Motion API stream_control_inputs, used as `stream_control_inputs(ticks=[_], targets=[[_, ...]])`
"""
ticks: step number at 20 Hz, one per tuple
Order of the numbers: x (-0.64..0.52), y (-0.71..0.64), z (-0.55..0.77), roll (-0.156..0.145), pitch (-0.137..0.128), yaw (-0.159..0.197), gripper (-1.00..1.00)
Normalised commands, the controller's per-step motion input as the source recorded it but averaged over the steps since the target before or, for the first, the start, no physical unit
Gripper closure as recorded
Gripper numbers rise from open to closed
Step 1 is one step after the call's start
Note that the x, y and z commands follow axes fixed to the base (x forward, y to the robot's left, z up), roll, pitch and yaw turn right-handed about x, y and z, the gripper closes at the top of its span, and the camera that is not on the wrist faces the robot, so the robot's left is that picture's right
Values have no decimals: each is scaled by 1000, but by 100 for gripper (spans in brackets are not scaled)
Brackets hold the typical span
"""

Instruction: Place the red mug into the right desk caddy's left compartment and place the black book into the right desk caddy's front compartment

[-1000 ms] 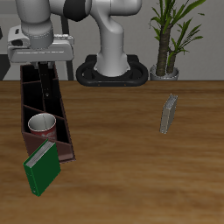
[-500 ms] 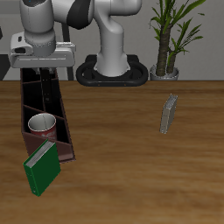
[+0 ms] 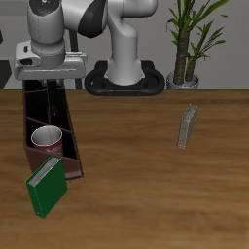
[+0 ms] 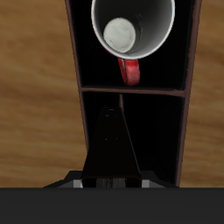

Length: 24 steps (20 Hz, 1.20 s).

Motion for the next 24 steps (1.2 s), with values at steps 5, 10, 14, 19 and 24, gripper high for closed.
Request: stream_control_inputs(ticks=[5, 10, 14, 19, 24], targets=[[34, -28, -27, -13, 11, 2, 100], [25, 47, 11, -2, -6, 21, 100], [31, 56, -5, 10, 8, -7, 100], [-23, 128, -87, 21, 20, 4, 100], [-145, 329, -23, 63, -14, 60, 100]])
